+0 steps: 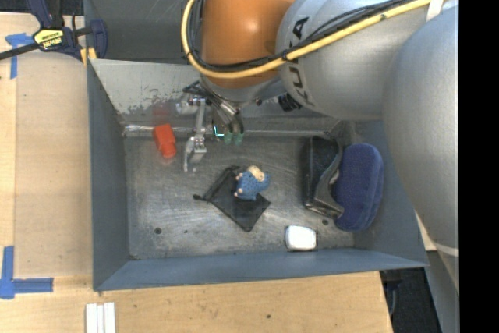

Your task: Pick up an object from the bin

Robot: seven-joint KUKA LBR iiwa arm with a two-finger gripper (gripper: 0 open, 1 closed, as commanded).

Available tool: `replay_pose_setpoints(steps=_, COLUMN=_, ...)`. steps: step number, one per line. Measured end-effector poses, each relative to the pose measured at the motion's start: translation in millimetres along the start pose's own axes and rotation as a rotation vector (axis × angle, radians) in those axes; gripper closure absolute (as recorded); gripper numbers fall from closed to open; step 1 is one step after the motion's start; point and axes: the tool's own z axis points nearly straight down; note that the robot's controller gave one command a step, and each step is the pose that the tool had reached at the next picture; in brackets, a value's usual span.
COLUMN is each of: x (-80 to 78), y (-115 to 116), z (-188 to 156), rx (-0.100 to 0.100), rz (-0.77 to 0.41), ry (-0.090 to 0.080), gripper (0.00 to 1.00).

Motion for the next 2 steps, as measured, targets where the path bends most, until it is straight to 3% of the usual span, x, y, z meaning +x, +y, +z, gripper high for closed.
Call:
replay_pose_setpoints(steps=1, x=27.3, y=-90, z=111, rx=-0.008, rz=-0.057, ry=-0.015, gripper=0.0)
replay_pose_setpoints(steps=2, x=37.8, y=-117, z=81, rx=0.0, rz=-0.04, ry=-0.011, gripper=0.0)
